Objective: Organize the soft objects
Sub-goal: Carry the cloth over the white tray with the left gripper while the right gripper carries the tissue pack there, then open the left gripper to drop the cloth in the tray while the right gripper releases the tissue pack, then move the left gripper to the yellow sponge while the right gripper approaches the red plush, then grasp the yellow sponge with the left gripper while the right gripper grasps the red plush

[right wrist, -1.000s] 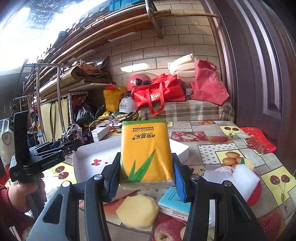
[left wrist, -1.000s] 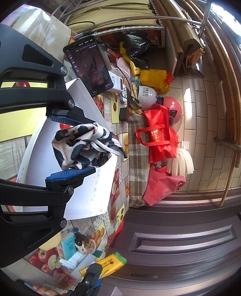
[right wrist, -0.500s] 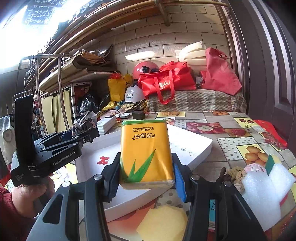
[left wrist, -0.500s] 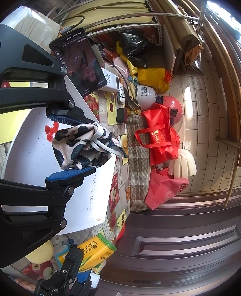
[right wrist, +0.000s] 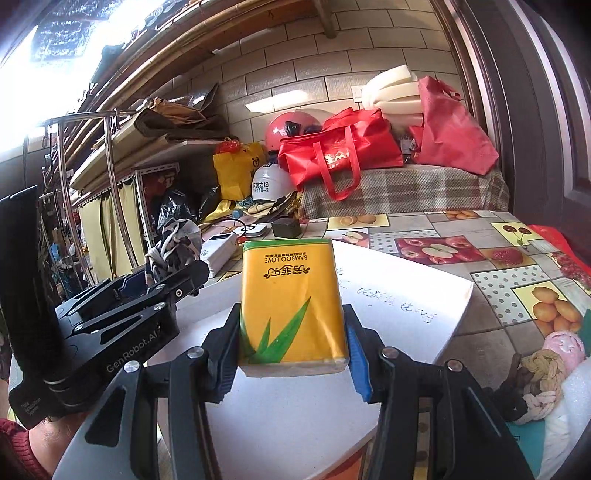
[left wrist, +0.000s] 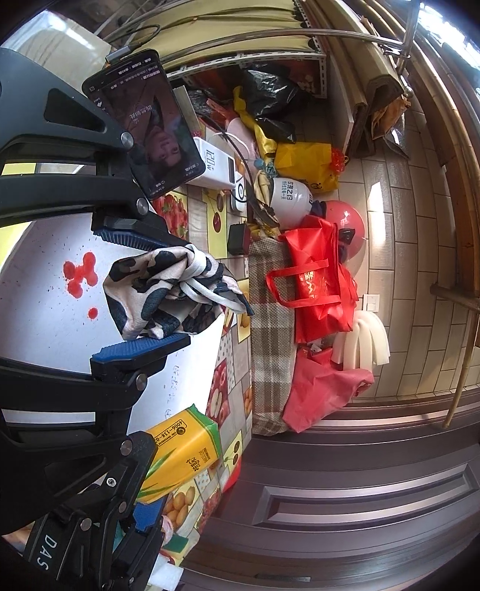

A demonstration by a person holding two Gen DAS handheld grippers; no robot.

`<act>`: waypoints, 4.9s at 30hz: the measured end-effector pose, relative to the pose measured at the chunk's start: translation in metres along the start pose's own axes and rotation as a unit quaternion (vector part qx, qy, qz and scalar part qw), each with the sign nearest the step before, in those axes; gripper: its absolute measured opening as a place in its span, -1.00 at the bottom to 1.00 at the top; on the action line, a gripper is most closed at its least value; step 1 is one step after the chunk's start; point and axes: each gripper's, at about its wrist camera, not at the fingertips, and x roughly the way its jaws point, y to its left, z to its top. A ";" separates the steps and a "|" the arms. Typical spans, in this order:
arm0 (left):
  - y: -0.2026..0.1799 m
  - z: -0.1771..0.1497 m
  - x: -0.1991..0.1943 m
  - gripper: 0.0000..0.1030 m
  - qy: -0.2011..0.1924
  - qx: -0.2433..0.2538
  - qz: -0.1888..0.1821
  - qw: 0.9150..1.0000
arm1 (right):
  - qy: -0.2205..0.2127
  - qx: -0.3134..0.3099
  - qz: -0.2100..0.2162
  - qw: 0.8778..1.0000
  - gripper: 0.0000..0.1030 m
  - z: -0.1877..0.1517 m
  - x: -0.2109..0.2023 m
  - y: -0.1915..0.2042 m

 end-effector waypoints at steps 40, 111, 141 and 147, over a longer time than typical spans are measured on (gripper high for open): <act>0.018 0.005 0.036 0.99 0.023 -0.051 0.060 0.997 | -0.008 -0.047 -0.081 0.996 0.71 0.024 0.038 -0.010; -0.216 -0.046 -0.032 0.99 0.194 0.160 -0.257 0.933 | 0.039 0.150 -0.131 0.979 0.71 -0.022 -0.133 -0.239; -0.232 -0.064 -0.024 -0.08 0.247 0.198 -0.298 0.900 | 0.133 0.160 -0.084 0.975 0.11 -0.031 -0.098 -0.235; -0.217 -0.051 -0.042 -0.11 0.185 0.169 -0.304 0.919 | 0.050 0.151 -0.129 0.979 0.05 -0.026 -0.131 -0.229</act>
